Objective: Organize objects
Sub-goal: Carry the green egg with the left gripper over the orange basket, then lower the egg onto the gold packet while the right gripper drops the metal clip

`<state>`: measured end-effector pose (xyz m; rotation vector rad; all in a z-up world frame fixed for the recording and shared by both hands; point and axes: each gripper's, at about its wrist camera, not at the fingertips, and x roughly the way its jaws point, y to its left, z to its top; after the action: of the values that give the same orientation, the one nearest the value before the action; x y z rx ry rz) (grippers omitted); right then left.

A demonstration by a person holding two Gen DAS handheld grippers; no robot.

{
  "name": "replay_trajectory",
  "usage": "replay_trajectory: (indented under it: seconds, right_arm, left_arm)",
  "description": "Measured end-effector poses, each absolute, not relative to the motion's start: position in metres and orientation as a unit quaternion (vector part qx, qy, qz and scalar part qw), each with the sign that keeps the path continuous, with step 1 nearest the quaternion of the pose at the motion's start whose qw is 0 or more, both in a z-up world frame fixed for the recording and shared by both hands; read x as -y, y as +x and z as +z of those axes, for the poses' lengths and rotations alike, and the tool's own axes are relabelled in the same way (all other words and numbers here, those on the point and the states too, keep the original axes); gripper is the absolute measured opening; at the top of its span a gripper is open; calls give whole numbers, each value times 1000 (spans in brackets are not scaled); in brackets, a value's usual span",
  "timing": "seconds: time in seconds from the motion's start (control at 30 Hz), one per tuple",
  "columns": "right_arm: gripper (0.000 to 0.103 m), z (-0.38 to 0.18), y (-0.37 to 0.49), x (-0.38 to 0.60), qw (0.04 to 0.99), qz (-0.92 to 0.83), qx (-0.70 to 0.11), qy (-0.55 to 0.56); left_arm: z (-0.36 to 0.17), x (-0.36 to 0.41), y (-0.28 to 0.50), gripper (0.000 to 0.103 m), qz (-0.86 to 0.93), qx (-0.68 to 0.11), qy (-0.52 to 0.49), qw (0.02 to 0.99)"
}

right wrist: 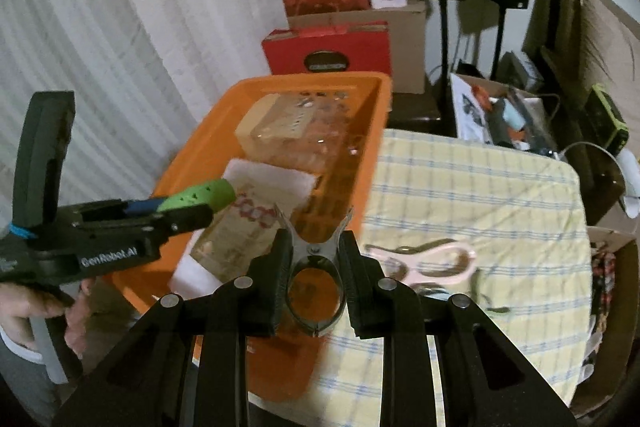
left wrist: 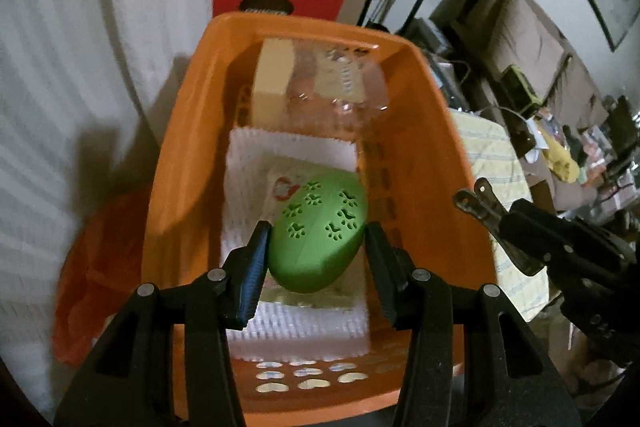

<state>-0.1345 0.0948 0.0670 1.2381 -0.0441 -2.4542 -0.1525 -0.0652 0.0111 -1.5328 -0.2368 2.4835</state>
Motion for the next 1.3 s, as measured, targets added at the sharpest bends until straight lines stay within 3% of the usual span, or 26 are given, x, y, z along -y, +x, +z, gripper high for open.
replay_trajectory:
  seconds: [0.57, 0.9, 1.3]
  right_arm:
    - [25, 25, -145, -49, 165, -871, -62, 459]
    - [36, 42, -137, -66, 172, -879, -38, 442]
    - [42, 58, -125, -110, 148, -890, -18, 431]
  left_arm:
    - [-25, 68, -173, 44, 831, 89, -541, 88]
    - [-32, 67, -182, 42, 825, 96, -550, 90]
    - [11, 74, -164, 74, 846, 110, -510, 110]
